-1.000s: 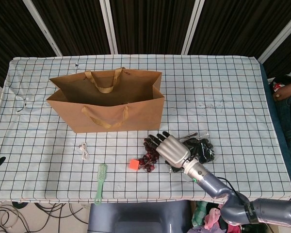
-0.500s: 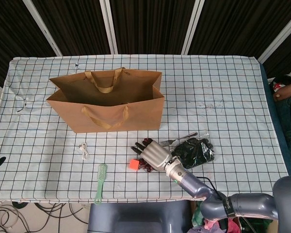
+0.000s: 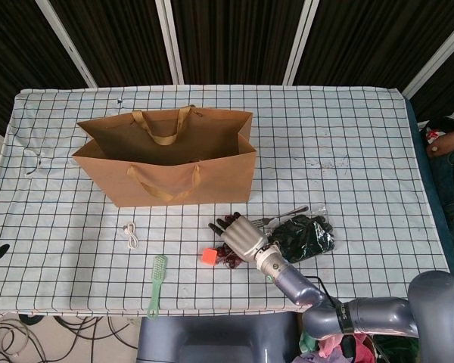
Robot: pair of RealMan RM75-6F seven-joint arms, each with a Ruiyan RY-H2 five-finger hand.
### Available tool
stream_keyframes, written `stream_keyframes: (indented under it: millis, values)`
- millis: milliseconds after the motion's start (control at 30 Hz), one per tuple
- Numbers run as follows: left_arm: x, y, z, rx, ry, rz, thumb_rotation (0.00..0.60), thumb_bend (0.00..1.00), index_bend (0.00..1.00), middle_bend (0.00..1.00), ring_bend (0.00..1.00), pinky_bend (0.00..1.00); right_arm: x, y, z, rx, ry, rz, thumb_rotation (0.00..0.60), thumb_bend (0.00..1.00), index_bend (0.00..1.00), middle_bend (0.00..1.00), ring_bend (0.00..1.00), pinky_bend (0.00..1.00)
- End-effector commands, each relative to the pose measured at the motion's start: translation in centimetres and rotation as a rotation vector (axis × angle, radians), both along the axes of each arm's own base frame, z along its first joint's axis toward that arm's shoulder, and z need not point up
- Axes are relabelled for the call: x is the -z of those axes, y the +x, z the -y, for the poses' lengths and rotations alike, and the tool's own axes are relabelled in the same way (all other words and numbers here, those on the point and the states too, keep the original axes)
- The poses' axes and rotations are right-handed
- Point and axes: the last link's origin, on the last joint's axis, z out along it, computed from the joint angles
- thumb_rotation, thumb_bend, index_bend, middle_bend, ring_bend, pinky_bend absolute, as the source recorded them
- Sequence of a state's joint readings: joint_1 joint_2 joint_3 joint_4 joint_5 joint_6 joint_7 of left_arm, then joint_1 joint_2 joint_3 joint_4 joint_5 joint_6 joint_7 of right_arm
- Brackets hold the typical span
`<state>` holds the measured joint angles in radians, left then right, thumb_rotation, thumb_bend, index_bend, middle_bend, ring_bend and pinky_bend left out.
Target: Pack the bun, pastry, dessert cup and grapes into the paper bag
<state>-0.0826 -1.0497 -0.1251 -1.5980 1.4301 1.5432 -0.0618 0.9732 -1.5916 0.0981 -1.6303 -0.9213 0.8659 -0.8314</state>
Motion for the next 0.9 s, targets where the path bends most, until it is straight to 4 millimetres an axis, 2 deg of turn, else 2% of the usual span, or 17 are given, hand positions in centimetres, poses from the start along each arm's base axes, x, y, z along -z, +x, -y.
stream_keyframes:
  millis: [33, 200, 500, 800, 900]
  values:
    - [0.0, 0.0, 0.0, 0.000, 0.002, 0.001, 0.600, 0.03, 0.15, 0.07, 0.00, 0.05, 0.1, -0.3, 0.1, 0.030, 0.005, -0.010, 0.600, 0.13, 0.10, 0.14, 0.21, 0.23]
    - [0.0, 0.0, 0.0, -0.001, -0.003, 0.000, 0.600, 0.03, 0.15, 0.07, 0.00, 0.05, 0.1, -0.6, 0.3, 0.055, 0.000, -0.021, 0.600, 0.13, 0.10, 0.16, 0.22, 0.23]
    - [0.2, 0.0, 0.0, 0.000, -0.009, -0.003, 0.600, 0.03, 0.15, 0.07, 0.00, 0.05, 0.3, -1.1, 0.5, 0.082, -0.013, -0.053, 0.600, 0.17, 0.16, 0.26, 0.33, 0.27]
    - [0.2, 0.1, 0.1, 0.001, -0.013, -0.003, 0.600, 0.03, 0.15, 0.07, 0.00, 0.06, 0.7, -1.4, 0.5, 0.101, -0.009, -0.053, 0.600, 0.33, 0.32, 0.41, 0.47, 0.40]
    - [0.2, 0.1, 0.1, 0.003, -0.012, -0.002, 0.600, 0.03, 0.15, 0.07, 0.00, 0.06, 0.8, -1.4, 0.4, 0.113, -0.005, -0.033, 0.600, 0.39, 0.37, 0.44, 0.49, 0.41]
